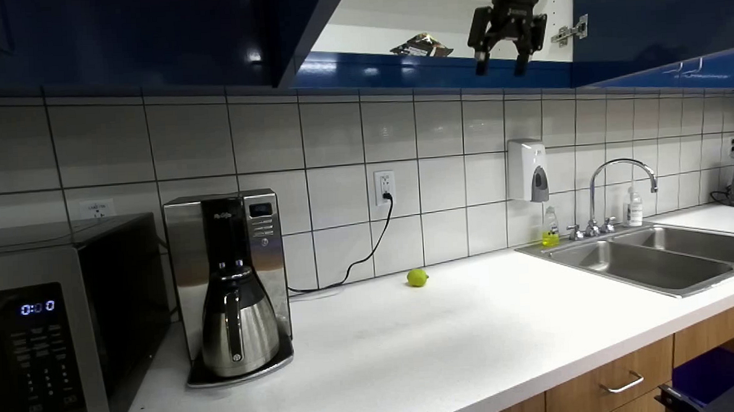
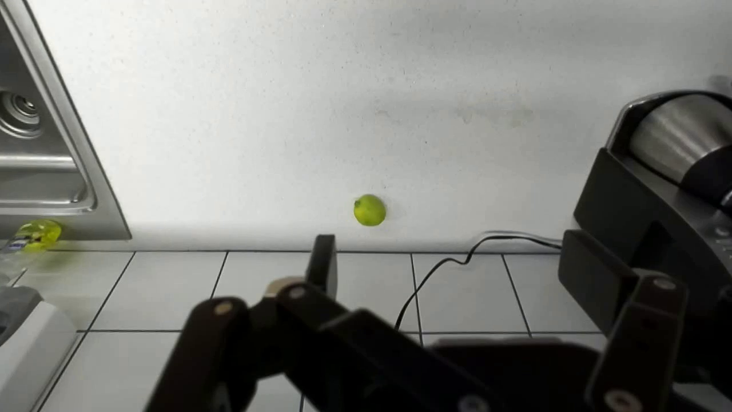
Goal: Pick up the packet on the counter and put it inside the cupboard
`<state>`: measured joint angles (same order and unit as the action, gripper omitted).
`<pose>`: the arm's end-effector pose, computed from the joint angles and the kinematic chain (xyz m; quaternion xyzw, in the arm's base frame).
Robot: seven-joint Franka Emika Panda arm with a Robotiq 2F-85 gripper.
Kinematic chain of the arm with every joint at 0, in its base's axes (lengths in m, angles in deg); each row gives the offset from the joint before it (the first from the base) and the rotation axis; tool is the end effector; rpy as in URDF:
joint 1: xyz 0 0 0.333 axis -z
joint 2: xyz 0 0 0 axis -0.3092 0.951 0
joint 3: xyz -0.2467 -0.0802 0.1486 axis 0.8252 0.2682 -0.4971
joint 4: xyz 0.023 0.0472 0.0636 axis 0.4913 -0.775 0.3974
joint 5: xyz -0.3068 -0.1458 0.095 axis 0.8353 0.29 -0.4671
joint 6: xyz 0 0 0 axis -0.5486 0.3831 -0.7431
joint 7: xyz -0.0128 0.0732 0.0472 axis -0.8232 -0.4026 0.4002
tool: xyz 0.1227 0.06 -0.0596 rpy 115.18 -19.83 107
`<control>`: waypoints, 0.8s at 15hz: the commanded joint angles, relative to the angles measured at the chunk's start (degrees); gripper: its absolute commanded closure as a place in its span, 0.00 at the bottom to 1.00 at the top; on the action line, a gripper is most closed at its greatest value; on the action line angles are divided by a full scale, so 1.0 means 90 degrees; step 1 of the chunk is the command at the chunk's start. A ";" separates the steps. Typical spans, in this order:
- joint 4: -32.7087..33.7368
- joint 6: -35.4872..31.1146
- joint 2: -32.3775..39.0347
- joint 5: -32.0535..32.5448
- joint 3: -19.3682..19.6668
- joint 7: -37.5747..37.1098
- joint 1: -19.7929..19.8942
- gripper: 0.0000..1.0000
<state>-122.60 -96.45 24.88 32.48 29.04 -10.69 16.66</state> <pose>0.3607 -0.0103 0.6236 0.9860 0.0282 0.1638 0.0136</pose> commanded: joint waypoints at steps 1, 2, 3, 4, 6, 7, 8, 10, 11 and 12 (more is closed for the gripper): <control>-0.1313 -0.0682 -0.0671 -0.0067 0.0096 0.0303 -0.0029 0.00; -0.1561 -0.0841 -0.0742 -0.0054 0.0111 0.0323 -0.0021 0.00; -0.1786 -0.0983 -0.0792 -0.0057 0.0127 0.0347 -0.0022 0.00; -0.1989 -0.1133 -0.0845 -0.0058 0.0146 0.0382 -0.0026 0.00; -0.2297 -0.1391 -0.0897 -0.0077 0.0190 0.0446 -0.0036 0.00; -0.2425 -0.1496 -0.0910 -0.0089 0.0216 0.0486 -0.0045 0.00; -0.2535 -0.1602 -0.0922 -0.0103 0.0240 0.0525 -0.0054 0.00; -0.2716 -0.1766 -0.0903 -0.0105 0.0269 0.0558 -0.0049 0.00; -0.2788 -0.1821 -0.0888 -0.0093 0.0277 0.0576 -0.0046 0.00; -0.2851 -0.1861 -0.0875 -0.0090 0.0287 0.0601 -0.0048 0.00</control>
<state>-145.10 -110.94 18.90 32.48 30.95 -7.33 16.60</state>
